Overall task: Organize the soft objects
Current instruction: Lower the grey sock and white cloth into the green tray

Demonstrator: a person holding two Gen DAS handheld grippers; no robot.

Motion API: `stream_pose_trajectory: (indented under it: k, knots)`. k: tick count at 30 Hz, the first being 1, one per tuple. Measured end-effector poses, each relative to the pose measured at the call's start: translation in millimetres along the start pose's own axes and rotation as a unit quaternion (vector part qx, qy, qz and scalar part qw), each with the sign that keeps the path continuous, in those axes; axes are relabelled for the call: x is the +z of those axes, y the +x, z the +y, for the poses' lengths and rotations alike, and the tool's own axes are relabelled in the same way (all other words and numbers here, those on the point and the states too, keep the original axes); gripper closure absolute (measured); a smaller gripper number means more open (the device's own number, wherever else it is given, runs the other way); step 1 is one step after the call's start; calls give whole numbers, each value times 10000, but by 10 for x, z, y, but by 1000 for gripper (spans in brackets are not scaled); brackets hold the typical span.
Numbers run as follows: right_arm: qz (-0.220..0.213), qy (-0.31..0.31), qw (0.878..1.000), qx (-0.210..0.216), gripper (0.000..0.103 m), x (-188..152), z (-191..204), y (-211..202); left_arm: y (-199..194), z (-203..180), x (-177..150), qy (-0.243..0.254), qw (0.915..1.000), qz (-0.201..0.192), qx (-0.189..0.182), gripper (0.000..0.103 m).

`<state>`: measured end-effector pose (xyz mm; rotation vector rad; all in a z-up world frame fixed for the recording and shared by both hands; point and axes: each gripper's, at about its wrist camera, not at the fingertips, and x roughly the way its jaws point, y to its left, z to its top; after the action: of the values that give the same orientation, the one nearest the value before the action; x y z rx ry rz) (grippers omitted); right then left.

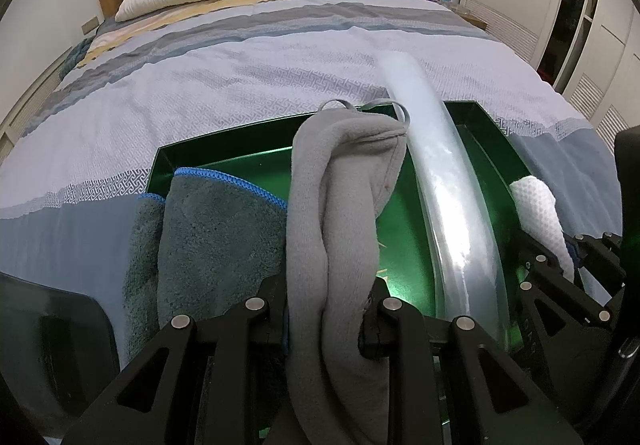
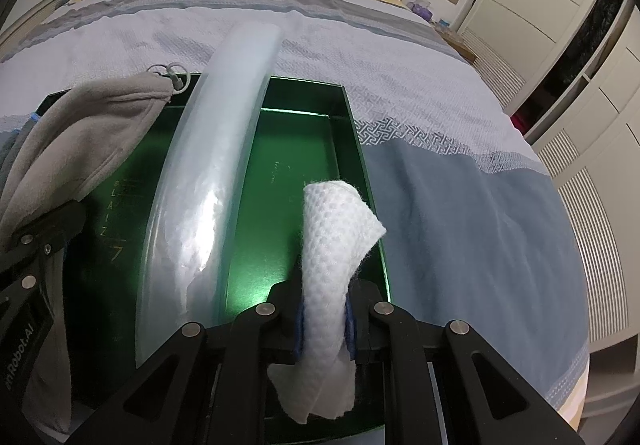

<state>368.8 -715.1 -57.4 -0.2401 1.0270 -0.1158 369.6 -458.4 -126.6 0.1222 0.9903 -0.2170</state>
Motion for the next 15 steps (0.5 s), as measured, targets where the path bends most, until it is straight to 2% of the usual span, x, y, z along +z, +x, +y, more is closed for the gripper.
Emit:
stream_pose_trajectory:
  k: [4, 9, 15]
  knots:
    - [19, -8, 10000, 7, 88, -2, -8, 24, 9, 6, -2, -3, 10000, 17, 27, 84]
    - [2, -2, 10000, 47, 79, 4, -12, 20, 16, 2, -2, -6, 10000, 16, 65, 83]
    - [-10, -48, 10000, 56, 80, 11, 23, 12, 10, 5, 0, -31, 10000, 18, 74, 83]
